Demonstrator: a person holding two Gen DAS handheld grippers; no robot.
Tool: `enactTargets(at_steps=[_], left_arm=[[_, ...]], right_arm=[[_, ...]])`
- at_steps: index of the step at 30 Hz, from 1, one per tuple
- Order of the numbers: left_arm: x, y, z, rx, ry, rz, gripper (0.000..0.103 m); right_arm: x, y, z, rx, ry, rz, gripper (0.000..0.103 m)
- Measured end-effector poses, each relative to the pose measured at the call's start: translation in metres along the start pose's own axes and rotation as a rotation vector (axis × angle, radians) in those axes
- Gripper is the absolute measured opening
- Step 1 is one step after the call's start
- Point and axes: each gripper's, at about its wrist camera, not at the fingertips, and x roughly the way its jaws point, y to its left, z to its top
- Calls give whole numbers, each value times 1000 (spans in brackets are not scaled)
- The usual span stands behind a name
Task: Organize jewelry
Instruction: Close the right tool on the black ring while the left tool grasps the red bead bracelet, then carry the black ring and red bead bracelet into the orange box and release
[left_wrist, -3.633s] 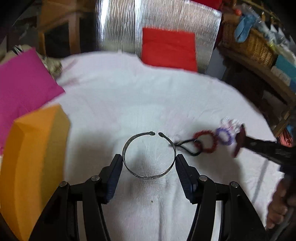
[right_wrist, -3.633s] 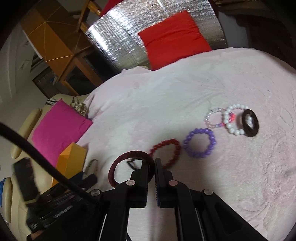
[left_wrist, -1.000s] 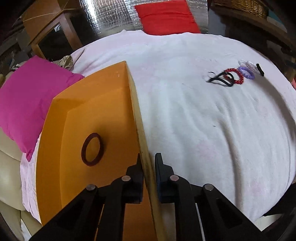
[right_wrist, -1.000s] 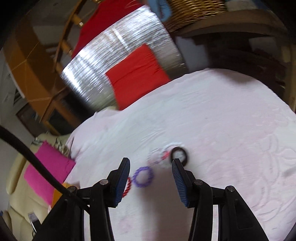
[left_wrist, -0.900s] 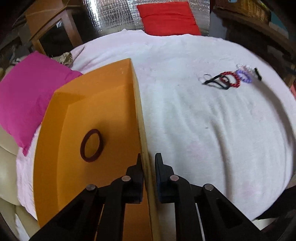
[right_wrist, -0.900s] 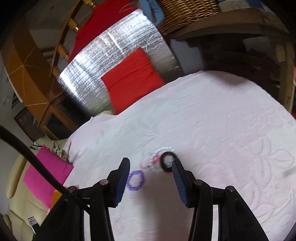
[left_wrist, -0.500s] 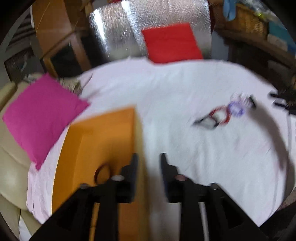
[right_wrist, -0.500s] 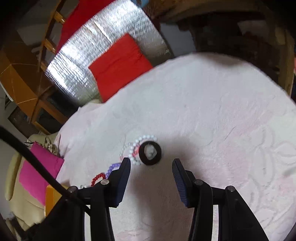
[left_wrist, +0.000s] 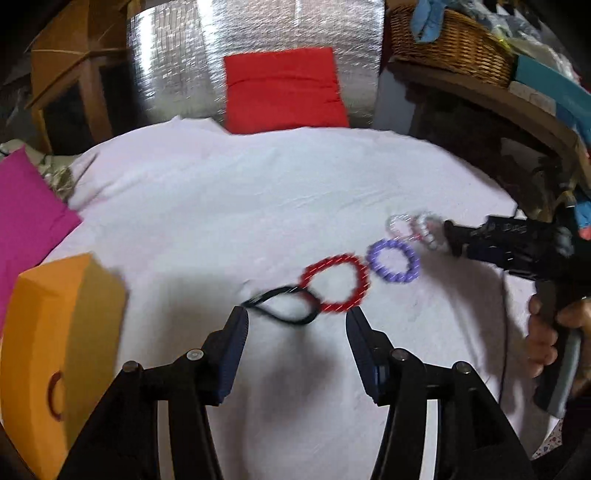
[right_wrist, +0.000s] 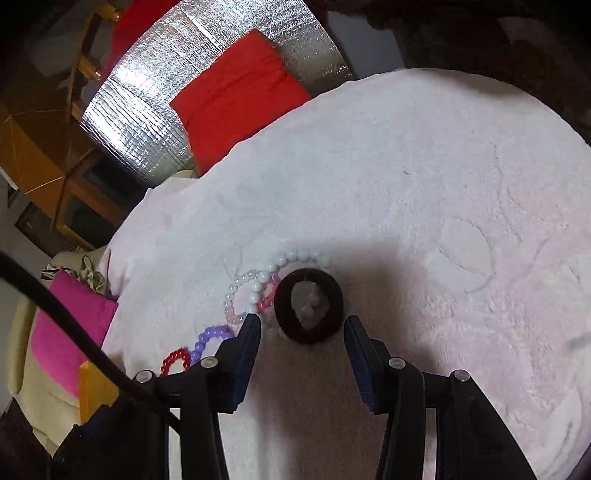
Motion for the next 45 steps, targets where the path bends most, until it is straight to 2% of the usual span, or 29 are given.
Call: enactTargets(at_steps=[3,4,5,6,7,11,13,14,15,18,20,22,28,34,36,37,38,40,45], left_arm=[[13,-12,4,11,-12,-51,57],[17,-16,5,16,-10,-71,57],[22,-20,6,23,-6,-85,58],[27,-24,7,34,0,-98,58],[33,-30,9,55,4,-106,58],[49,-41,13,94,1,-119,58],[59,-42,12,98,27,-130,56],[66,-42,10,87,50,-140,43],[70,-41,9,77,63,-157,35],[73,-43,8,97,61,-156,24],[74,-38,8,71,77,-174,14],[72,-32,7,46,94,-196,9],[55,-23,-10,81,126,-227,9],[28,-17,-32,151,178,-324,10],[18,-14,-38,165,182,-346,13],[15,-12,-41,171,190,-374,23],[12,-10,-43,174,194,-389,42],[6,-7,-47,182,191,-391,58],[2,-5,-45,179,161,-356,58]], right_arm=[[10,-2,1,-1,6,-28,47],[9,-2,0,-11,-8,-42,35],[9,-3,1,-21,-10,-54,29],[8,-5,2,-16,-6,-42,27],[6,-8,2,-4,-5,-29,20],[-4,-24,3,48,9,16,19],[-10,-30,3,66,10,30,19],[-13,-35,3,79,10,40,19],[-17,-38,3,91,9,47,19],[-24,-39,3,103,8,52,19],[-26,-39,3,108,17,54,19],[-26,-37,2,104,24,52,19],[-36,-28,0,84,15,68,19],[-44,-14,-5,57,13,75,19],[-46,-9,-7,46,11,73,19],[-46,-7,-8,43,12,72,19],[-46,-4,-10,39,13,70,19],[-46,0,-12,32,14,65,19],[-46,8,-15,14,15,55,19]])
